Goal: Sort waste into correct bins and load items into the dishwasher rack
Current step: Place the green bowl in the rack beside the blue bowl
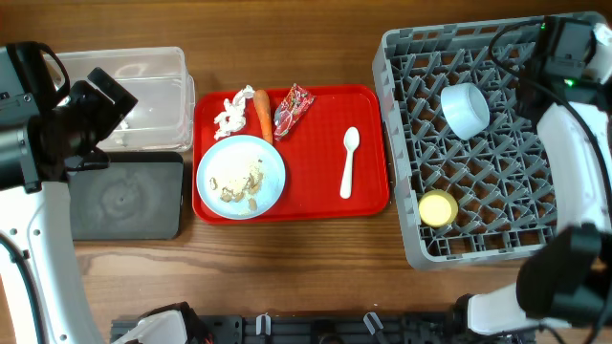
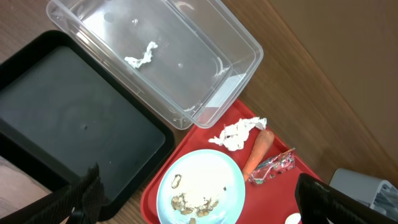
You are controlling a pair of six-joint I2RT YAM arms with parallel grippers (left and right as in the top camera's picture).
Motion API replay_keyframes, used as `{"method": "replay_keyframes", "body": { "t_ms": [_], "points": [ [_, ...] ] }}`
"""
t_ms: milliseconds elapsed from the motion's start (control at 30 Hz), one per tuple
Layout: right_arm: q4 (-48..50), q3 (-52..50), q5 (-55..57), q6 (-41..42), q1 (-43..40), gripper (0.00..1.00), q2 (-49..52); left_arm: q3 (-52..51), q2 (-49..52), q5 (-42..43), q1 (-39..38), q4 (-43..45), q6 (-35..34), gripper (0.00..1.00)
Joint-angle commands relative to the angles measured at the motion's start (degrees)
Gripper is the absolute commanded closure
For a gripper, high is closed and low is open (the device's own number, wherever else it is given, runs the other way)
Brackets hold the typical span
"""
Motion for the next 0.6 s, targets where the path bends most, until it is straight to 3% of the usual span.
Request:
{"method": "replay_keyframes", "body": {
  "t_ms": [0, 133, 567],
  "points": [
    [5.62, 0.11, 1.6, -11.04, 0.57, 0.96, 4.44, 0.33, 0.26, -0.96, 0.37, 0.04, -0.74, 0.0],
    [10.14, 0.11, 1.6, -15.63, 0.92, 0.96, 7.56, 0.33, 0.26, -0.96, 0.37, 0.04, -0.74, 0.0],
    [9.18, -0.5, -0.68, -15.45, 5.31, 0.96, 12.48, 0.33, 0.26, -0.96, 0.37, 0.04, -0.74, 0.0]
  ]
}}
